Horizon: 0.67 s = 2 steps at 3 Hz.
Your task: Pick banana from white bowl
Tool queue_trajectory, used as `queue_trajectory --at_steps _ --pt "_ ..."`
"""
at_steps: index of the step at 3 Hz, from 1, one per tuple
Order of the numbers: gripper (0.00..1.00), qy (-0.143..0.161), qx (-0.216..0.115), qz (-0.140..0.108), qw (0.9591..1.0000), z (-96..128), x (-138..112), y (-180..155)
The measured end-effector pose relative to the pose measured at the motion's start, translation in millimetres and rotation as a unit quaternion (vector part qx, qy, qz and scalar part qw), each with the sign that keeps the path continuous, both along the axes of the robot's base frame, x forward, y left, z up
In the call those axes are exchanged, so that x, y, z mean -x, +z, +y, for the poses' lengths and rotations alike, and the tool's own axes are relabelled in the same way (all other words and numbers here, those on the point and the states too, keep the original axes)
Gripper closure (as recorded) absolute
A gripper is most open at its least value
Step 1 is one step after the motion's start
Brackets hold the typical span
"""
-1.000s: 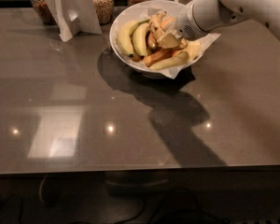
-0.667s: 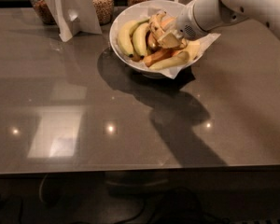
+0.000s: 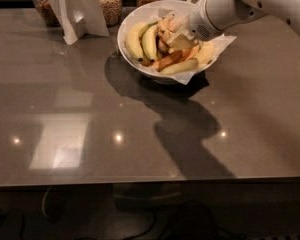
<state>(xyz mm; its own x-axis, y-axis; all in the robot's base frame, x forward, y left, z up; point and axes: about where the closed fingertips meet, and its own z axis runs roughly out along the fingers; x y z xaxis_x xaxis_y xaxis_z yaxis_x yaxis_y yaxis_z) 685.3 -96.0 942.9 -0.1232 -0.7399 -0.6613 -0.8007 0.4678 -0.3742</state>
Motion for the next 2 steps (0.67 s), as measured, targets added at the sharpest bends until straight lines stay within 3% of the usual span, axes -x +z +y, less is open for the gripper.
queue_trajectory --at_steps 2 --pt "1.00 0.017 0.014 -0.028 0.9994 0.3 13.6 26.2"
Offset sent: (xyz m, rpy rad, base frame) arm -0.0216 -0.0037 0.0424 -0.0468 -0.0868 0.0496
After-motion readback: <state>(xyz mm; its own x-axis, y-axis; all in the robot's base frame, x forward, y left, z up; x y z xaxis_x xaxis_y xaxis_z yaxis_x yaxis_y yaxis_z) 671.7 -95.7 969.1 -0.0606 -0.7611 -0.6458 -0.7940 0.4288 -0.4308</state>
